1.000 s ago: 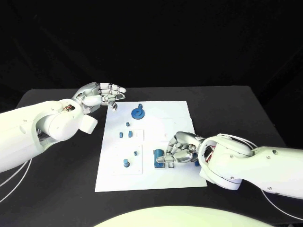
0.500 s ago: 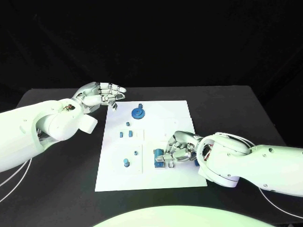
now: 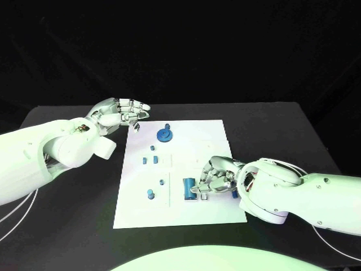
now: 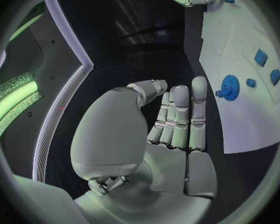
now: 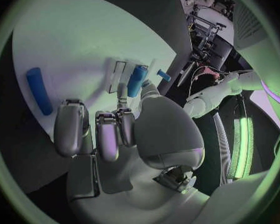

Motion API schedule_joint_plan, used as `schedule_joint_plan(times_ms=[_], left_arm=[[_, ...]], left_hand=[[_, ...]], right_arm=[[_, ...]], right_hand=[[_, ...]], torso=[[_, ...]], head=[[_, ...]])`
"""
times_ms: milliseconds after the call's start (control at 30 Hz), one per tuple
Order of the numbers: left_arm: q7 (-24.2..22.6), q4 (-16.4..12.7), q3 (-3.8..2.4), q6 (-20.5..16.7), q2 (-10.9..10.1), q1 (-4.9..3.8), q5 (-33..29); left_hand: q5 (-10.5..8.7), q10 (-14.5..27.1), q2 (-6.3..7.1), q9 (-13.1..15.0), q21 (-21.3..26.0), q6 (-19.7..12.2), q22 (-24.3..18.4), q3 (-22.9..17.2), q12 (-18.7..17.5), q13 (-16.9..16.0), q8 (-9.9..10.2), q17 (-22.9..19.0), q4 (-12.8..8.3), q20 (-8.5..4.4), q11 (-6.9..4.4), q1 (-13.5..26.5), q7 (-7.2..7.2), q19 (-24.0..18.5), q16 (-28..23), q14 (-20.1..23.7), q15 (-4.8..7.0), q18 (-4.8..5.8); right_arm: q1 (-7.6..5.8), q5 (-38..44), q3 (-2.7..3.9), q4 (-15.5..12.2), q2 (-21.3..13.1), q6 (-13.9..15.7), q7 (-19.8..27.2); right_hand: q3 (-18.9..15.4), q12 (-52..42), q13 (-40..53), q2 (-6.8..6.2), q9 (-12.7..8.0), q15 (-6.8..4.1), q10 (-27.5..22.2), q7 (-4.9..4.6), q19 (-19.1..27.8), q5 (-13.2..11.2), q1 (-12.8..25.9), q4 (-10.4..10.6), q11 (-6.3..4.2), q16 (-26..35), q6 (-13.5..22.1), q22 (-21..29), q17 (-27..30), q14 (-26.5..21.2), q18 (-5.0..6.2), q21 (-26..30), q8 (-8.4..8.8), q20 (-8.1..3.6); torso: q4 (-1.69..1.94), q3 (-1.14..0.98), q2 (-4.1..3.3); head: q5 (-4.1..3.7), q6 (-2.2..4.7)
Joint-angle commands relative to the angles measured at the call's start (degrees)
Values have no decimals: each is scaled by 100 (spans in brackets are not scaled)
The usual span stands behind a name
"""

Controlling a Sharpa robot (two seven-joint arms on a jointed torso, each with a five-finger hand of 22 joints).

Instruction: Assemble the parts on the task board

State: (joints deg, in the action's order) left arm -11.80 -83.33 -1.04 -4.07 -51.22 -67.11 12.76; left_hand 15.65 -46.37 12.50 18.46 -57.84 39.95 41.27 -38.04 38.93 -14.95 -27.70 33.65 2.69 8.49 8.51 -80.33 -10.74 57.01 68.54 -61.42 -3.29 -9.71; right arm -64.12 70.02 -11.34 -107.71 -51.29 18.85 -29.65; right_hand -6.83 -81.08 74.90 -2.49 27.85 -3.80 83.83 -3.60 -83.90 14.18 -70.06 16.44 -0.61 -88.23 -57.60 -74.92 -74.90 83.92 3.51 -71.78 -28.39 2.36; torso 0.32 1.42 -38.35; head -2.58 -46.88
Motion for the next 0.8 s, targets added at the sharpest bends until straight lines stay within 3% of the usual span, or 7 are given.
schedule_joint_plan(times_ms=[33,333,533,633,800], left_arm=[[-26,-10,-4,87,6,-3,8],[-28,-10,-4,89,6,-3,10],[-47,-15,-4,72,3,-3,10],[-57,-17,-4,59,-3,-3,10],[-68,-23,-4,44,-5,-3,10]], left_hand=[[29,37,-17,-5,11,-49,-4,5,23,5,-40,-5,33,31,-4,60,-217,-10,26,22,-37,-96],[29,37,-17,-5,11,-49,-4,5,23,5,-40,-5,33,31,-4,60,-217,-10,26,22,-37,-96],[29,37,-17,-5,11,-49,-4,5,23,5,-40,-5,33,31,-4,60,-217,-10,26,22,-37,-96],[29,37,-17,-5,11,-49,-4,5,23,5,-40,-5,33,31,-4,60,-217,-10,26,22,-37,-96],[29,37,-17,-5,11,-49,-4,5,23,5,-40,-5,33,31,-4,60,-217,-10,26,22,-37,-96]], right_arm=[[4,125,0,-21,-3,-41,35],[4,111,0,-37,-12,0,77],[-4,104,4,-111,-121,280,163],[-55,75,12,-203,-245,419,235],[-160,-57,18,-300,-425,411,332]], right_hand=[[27,-25,655,-5,-6,-47,72,27,-148,-26,-50,-1,-19,-22,3,-1089,-1038,513,-35,-14,-22,-33],[24,-23,654,-9,-6,-47,71,26,-150,-27,-54,0,-18,-23,4,-1090,-1039,513,-36,-19,-21,-33],[-4,15,621,-32,-21,-42,47,9,-136,-32,-81,10,-8,-18,46,-1078,-1025,510,-27,32,8,-32],[-44,49,595,-45,-44,-23,24,-24,-122,-33,-99,17,20,-6,127,-1066,-993,503,-20,86,62,-23],[-69,49,599,-67,-54,-9,22,-42,-123,-33,-129,11,36,-4,165,-1066,-991,502,-21,82,87,-13]], torso=[[-1,4,1],[1,12,2],[3,17,7],[2,14,7],[0,19,13]], head=[[1,-6],[-2,-14],[1,-3],[-5,-10],[-13,-4]])
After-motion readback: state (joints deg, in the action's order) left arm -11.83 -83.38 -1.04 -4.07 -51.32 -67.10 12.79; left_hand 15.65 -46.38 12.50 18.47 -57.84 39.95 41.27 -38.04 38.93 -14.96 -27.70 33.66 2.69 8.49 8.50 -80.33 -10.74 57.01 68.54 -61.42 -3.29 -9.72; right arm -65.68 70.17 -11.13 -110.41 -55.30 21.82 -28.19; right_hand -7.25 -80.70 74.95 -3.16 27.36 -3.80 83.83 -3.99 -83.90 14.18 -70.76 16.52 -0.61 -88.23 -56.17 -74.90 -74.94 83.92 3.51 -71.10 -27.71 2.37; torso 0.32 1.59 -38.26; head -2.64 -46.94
